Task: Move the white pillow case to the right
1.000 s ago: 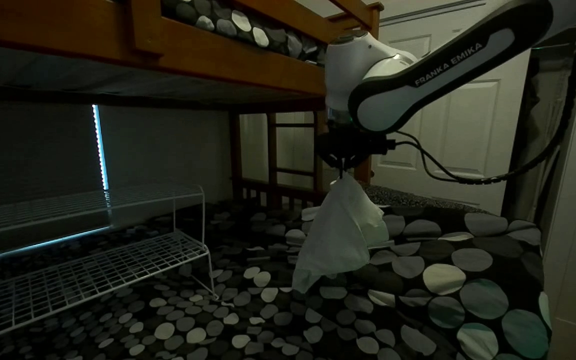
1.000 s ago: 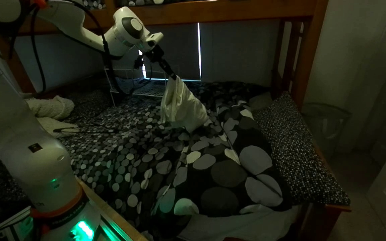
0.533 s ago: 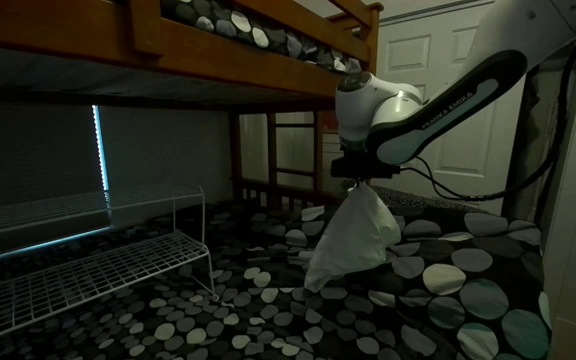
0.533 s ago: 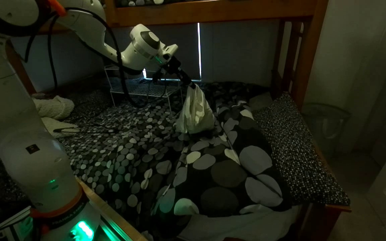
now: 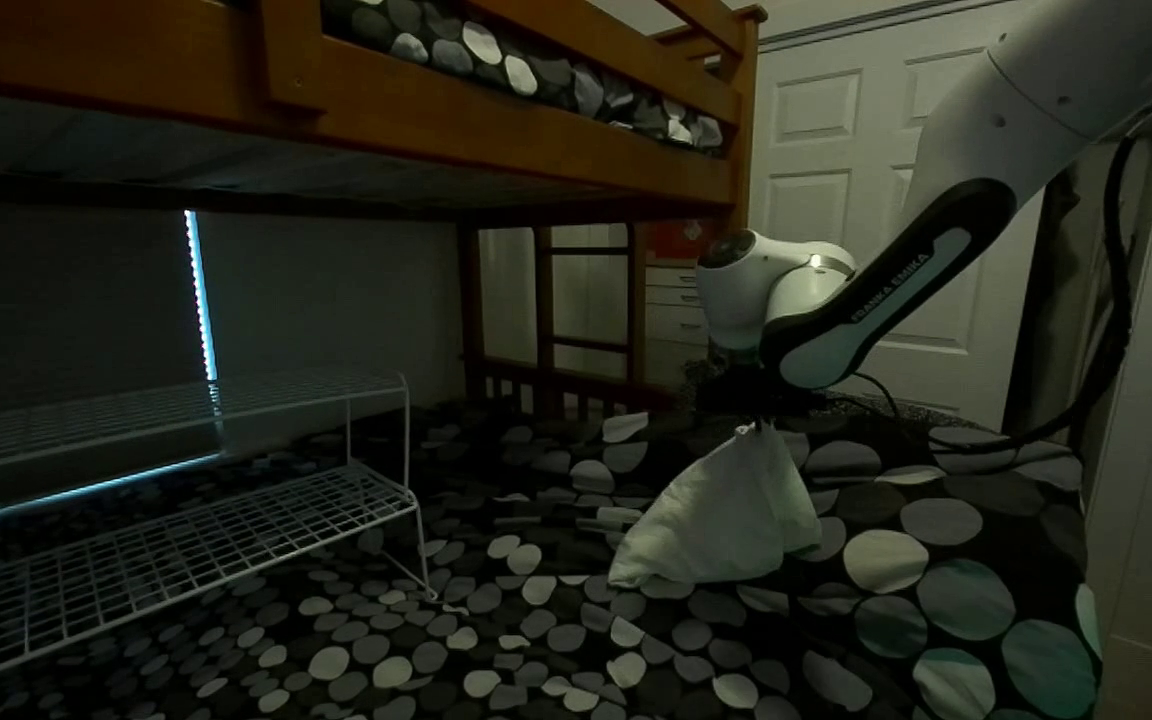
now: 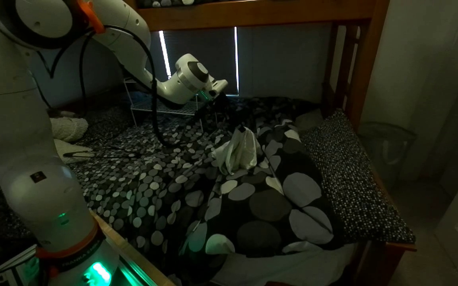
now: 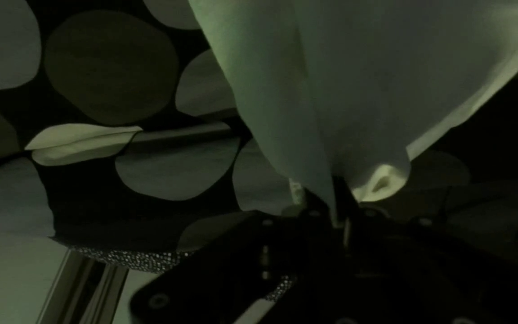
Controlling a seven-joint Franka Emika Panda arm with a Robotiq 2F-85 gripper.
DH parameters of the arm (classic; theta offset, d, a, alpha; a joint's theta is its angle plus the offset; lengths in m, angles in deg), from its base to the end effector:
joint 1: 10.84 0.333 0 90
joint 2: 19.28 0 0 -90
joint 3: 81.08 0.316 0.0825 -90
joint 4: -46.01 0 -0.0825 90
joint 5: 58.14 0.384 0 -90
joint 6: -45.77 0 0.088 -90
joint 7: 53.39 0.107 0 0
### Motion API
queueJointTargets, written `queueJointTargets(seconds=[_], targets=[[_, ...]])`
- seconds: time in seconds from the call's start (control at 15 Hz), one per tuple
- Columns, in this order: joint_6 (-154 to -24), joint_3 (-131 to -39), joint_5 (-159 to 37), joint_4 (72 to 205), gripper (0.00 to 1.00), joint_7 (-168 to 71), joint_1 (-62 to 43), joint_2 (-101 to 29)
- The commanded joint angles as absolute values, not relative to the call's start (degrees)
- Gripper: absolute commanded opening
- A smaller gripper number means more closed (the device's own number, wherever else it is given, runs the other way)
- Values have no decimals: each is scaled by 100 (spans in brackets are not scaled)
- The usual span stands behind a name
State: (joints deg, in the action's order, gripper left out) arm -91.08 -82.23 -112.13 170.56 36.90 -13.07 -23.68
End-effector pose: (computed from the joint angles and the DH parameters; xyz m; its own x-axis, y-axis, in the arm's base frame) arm 0.5598 -0.0402 0.3735 0.4688 -0.6186 0.6305 -0.8373 -0.5387 0.0941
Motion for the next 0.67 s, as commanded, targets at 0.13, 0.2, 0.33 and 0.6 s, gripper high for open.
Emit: queueJointTargets(seconds=[0.13,0.2,0.33,0.6], targets=[[-9050,-8055,-9939,17252,59,2351,-1125,-2187],[-8919,-7953,-9545,17249,66,1927,-1027,-2087],[-8810,-7708,-8936,17367,81,1297,-770,-1808],[-8443,-7248,-7939,17271,100,103,-299,-1479]])
